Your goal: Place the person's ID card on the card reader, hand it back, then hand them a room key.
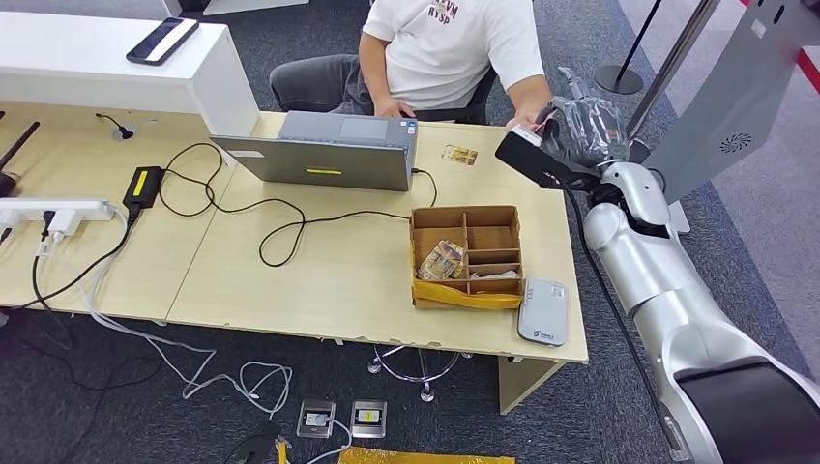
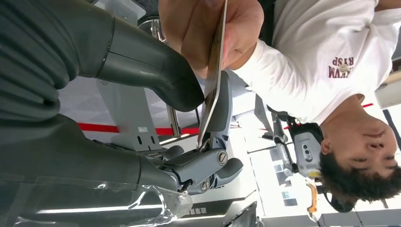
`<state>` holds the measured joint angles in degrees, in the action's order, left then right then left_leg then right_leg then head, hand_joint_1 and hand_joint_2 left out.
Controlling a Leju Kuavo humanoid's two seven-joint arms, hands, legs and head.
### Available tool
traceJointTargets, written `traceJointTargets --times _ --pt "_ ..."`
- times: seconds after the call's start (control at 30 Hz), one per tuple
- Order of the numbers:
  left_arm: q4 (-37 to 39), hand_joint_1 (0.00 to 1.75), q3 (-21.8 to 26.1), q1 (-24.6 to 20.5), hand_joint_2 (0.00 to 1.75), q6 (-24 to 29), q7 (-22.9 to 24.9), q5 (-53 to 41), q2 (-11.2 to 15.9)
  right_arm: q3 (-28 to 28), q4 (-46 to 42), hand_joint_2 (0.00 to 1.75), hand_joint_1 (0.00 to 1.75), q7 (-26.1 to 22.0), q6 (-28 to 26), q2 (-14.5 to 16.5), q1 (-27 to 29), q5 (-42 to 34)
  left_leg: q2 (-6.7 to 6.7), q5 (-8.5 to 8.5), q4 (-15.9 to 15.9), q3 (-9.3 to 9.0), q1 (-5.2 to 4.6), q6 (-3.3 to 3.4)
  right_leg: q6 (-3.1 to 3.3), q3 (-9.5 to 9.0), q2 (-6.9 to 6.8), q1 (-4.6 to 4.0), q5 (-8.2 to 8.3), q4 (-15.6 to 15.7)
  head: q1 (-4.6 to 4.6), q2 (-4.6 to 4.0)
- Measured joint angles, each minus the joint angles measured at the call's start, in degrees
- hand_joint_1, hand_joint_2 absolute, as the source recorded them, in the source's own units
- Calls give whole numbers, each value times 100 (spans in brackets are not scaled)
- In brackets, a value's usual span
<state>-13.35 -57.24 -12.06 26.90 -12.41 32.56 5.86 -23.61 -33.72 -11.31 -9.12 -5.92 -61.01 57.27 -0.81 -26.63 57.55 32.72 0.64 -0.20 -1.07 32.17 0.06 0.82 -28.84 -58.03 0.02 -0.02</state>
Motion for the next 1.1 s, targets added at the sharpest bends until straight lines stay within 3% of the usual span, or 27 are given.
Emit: traceJointTargets --times 0.07,0.1,0.2,0.23,0.43,0.63,0.8,1.1 --pt "0 0 -1 -11 175 -3 0 -19 0 -4 133 175 175 47 81 40 -64 56 0 0 0 0 0 0 0 0 0 0 0 0 1 0" --pt "0 0 -1 -21 175 -5 0 -31 0 -12 197 175 166 86 135 56 -94 90 0 0 0 0 0 0 0 0 0 0 0 0 1 0" --pt "0 0 -2 -62 175 -8 3 -65 2 -73 406 175 39 223 280 102 -180 188 0 1 0 -1 0 -2 0 -1 0 0 1 0 0 1" --pt "0 0 -2 -74 175 -7 5 -70 2 -97 480 175 4 266 315 121 -202 218 0 2 0 -1 0 -2 1 -1 0 0 1 0 1 1" --pt "0 0 -2 -93 175 -3 7 -68 2 -204 830 175 0 443 247 202 -221 286 0 3 0 -1 1 -3 1 1 0 -1 1 0 0 1" --pt "0 0 -1 -75 175 82 -6 -55 2 -240 939 175 0 186 -805 133 -207 75 1 2 1 -1 0 -3 1 5 3 0 1 0 1 1" --pt "0 0 9 58 175 247 -157 94 2 -167 920 175 0 -249 -1662 -167 -219 -461 -1 2 3 -2 0 -3 1 3 0 1 2 2 1 1" --pt "0 0 41 207 175 352 -229 308 -1 176 764 175 0 -317 -2168 -830 -64 -1242 -1 2 6 -8 0 -3 1 7 -2 1 5 5 -2 1"
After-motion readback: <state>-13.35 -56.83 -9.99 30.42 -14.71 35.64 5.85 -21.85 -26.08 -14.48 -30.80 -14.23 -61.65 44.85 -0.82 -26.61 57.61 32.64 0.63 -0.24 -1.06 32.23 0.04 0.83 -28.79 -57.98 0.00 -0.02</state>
